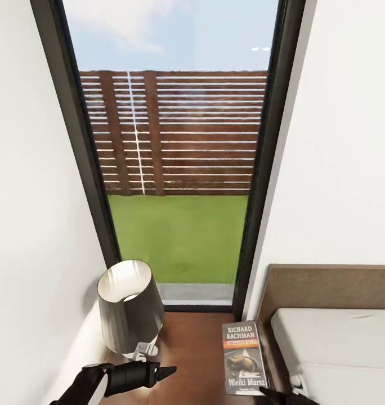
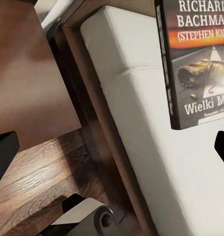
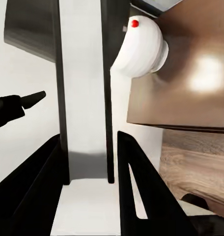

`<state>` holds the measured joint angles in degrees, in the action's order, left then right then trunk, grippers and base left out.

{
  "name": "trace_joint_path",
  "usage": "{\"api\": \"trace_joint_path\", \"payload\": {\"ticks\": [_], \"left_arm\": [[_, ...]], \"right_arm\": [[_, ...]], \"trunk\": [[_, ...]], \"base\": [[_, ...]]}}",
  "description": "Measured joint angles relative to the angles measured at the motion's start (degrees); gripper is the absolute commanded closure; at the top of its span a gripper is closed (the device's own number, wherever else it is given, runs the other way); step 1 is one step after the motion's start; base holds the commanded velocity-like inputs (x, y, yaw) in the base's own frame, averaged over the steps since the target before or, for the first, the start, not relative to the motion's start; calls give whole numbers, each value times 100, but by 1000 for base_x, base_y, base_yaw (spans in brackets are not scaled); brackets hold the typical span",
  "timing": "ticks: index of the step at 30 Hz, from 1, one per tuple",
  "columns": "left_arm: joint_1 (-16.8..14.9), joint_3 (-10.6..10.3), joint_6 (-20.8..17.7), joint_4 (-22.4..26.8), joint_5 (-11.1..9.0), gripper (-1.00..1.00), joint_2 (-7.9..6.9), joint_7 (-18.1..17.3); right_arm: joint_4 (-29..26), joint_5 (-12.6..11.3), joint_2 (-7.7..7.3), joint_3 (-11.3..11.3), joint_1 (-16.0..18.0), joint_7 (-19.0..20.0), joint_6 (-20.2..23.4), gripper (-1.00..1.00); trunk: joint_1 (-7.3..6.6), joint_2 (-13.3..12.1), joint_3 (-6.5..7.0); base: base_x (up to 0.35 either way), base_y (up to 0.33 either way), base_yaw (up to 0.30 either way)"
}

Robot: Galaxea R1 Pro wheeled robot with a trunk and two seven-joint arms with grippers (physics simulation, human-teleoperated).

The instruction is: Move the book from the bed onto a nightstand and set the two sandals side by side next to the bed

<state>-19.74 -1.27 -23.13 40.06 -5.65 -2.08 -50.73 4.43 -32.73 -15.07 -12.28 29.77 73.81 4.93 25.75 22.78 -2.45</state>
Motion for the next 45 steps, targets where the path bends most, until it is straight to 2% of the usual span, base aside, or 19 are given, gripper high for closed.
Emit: {"api": "trace_joint_path", "payload": {"ticks": [4, 7, 9, 12, 18, 21, 23, 24, 26, 38, 40, 42, 45], "left_arm": [[0, 4, 2, -1, 0, -100, -16, 0], [0, 7, 6, 0, 0, -100, -30, 0], [0, 8, 8, 2, 0, -100, -35, 0], [0, 11, 9, 2, -6, -100, -41, 4], [0, 16, 9, 1, -9, -100, -43, 11], [0, 16, 9, 0, -9, -100, -37, 16], [0, 15, 10, -1, -9, -100, -35, 17], [0, 15, 9, 0, -9, -100, -35, 18], [0, 16, 17, 0, -14, -100, -33, 22], [0, 109, 64, -7, -29, -100, 6, 44], [0, 111, 60, -8, -31, -100, 7, 44], [0, 111, 62, -8, -31, -100, 7, 44], [0, 112, 63, -8, -32, -100, 7, 44]], "right_arm": [[-13, 10, 355, 44, 1, -16, 402, 100], [-27, 19, 775, -27, 12, -31, 1038, 100], [-35, 6, 916, 80, 29, -50, 1240, 100], [-36, -14, 997, 59, 49, -63, 1368, 100], [-136, -55, 1020, 68, 83, -119, 1705, 100], [-577, -69, 1019, 119, 99, -476, 1762, 100], [-1124, -80, 1014, 66, 102, -845, 1987, 100], [-1215, -88, 1013, 154, 103, -889, 2041, 100], [-1425, -73, 1011, 84, 102, -995, 2250, 100], [-1524, -81, 1007, 113, 102, -1048, 2488, 100], [-1503, -77, 1004, 114, 102, -1048, 2759, 100], [-1493, -77, 1003, 124, 102, -1040, 3161, 100], [-1489, -85, 1002, 136, 102, -1035, 3542, 100]], "trunk": [[0, 0, 0], [0, 0, 0], [0, 0, 1], [0, 0, 0], [0, 0, 0], [0, 1, 0], [0, 0, 1], [0, 1, 1], [0, 0, 0], [0, 0, 0], [0, 0, 0], [44, 79, -36], [110, 200, -90]], "base": [[0, 0, 0], [0, 0, 0], [0, 0, 0], [0, 0, 0], [0, 0, 0], [0, 0, 0], [0, 0, 0], [0, 0, 0], [0, 0, 0], [0, 0, 0], [0, 0, 0], [0, 0, 0], [0, 0, 0]]}}
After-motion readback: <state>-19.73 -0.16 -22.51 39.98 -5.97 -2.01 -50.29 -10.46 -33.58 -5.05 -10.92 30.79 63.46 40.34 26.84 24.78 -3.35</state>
